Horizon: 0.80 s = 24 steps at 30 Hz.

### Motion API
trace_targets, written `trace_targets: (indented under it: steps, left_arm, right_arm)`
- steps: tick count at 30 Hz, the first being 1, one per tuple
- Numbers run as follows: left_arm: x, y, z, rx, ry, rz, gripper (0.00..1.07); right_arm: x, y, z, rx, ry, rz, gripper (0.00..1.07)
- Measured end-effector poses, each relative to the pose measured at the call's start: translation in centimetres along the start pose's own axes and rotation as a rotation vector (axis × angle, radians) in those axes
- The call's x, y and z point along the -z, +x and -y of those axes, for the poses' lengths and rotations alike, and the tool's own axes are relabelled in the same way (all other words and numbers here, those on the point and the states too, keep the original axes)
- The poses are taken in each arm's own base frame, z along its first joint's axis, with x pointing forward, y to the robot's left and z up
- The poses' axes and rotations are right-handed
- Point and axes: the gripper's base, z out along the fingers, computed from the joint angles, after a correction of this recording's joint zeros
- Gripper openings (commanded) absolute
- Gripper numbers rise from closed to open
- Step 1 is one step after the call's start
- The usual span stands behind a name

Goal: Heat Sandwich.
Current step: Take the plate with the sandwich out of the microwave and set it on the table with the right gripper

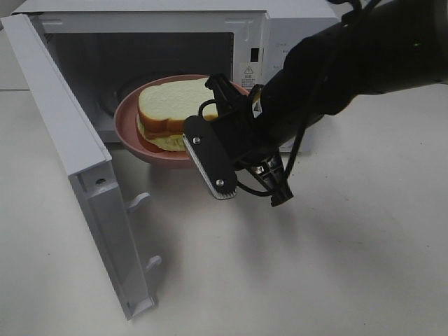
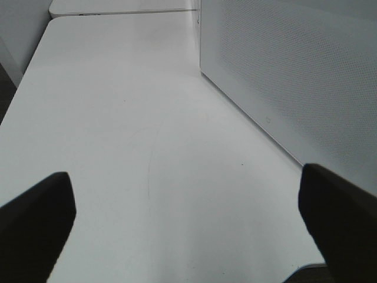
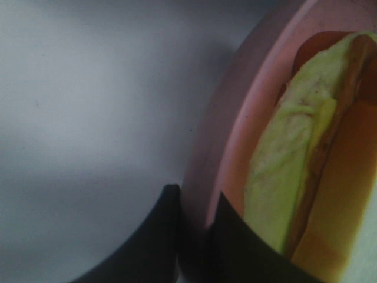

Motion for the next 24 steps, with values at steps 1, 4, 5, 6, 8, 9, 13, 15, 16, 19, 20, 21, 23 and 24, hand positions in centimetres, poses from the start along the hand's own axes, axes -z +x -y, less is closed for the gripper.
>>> trace_targets:
  steps: [1,4,5,6,8,9,13,15,16,19,20,21,23,24]
  left_arm:
    - [0.0,0.0,0.0,0.000,0.000,0.000,0.98]
    - [0.0,0.0,0.0,0.000,0.000,0.000,0.98]
    - [0.0,0.0,0.0,0.000,0.000,0.000,0.98]
    - [0.0,0.0,0.0,0.000,0.000,0.000,0.98]
    - [0.0,0.0,0.0,0.000,0.000,0.000,0.98]
    - [0.0,0.0,0.0,0.000,0.000,0.000,0.98]
    - [0.0,0.0,0.0,0.000,0.000,0.000,0.98]
    - [0.0,0.0,0.0,0.000,0.000,0.000,0.98]
    - [0.0,0.0,0.0,0.000,0.000,0.000,0.98]
    - [0.0,0.0,0.0,0.000,0.000,0.000,0.98]
    - [0.0,0.0,0.0,0.000,0.000,0.000,0.98]
    - [0.0,0.0,0.0,0.000,0.000,0.000,0.98]
    - [0.0,0.0,0.0,0.000,0.000,0.000,0.98]
    - [0.0,0.0,0.0,0.000,0.000,0.000,0.98]
  right_arm:
    - [0.7,0.1,-0.7,0.000,-0.003,0.000,0.00]
    - [1.4,0.2,-1.4,-0.004,-0.007,-0.001,0.00]
    - [2.2,0.2,-2.0,-0.008,-0.005,0.000,0.00]
    - [2.6,0.3,-2.3,-0.013,-0.006,0.000,0.00]
    - [2.9,0.3,-2.6,-0.016,-0.006,0.000,0.00]
    - [3.6,0.5,-3.3,-0.024,-0.007,-0.002,0.00]
    - [4.6,0.6,-4.6,-0.025,-0.009,-0.002,0.00]
    - [5.6,0.7,-5.7,-0.027,-0.006,-0.002,0.00]
    - [6.0,0.7,-6.0,-0.028,-0.003,-0.001,0.00]
    - [7.1,0.8,-7.0,-0.029,0.009,0.000,0.00]
    - [7.4,0.9,-7.3,-0.029,0.013,0.000,0.00]
    - [7.4,0.9,-7.3,-0.029,0.013,0.000,0.00]
    - [8.3,1.0,-8.3,-0.034,0.019,0.001,0.00]
    - [8.6,1.0,-8.6,-0.034,0.018,0.000,0.00]
